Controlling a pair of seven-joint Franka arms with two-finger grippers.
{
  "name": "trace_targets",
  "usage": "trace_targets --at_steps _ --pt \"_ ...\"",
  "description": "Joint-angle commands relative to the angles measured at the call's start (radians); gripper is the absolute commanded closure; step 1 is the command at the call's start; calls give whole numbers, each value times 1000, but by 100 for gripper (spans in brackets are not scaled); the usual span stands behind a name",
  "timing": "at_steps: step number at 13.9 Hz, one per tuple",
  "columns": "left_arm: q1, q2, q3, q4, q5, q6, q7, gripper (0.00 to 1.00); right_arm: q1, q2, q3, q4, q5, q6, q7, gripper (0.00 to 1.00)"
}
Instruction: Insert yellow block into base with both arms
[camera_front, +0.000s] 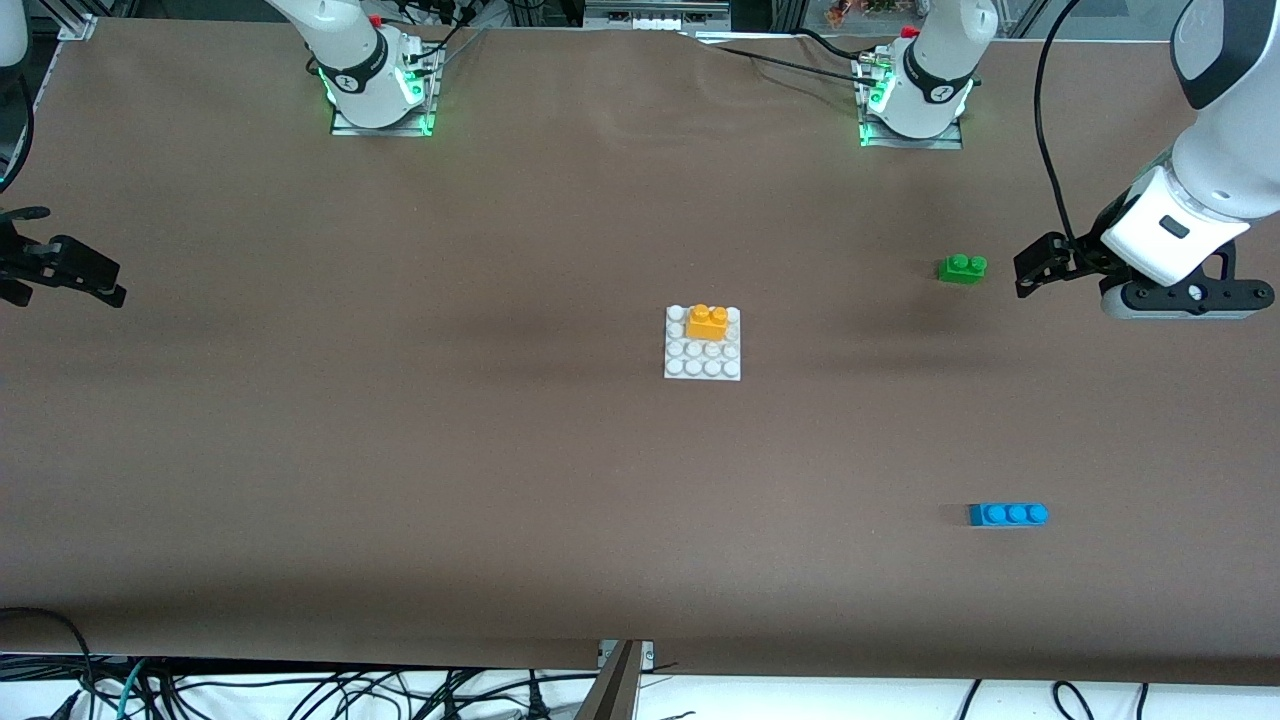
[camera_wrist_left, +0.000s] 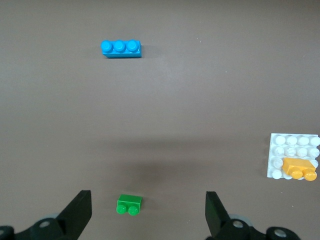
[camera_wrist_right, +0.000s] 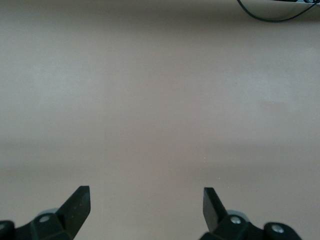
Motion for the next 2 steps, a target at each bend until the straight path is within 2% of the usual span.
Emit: trace_targets --at_steps 1,2 --pt "38 -8 -47 -2 15 -12 15 0 -4 0 6 8 -1 -6 -5 0" --pt "44 -8 -54 -2 16 -12 18 0 -5 0 6 8 -1 -6 -6 0"
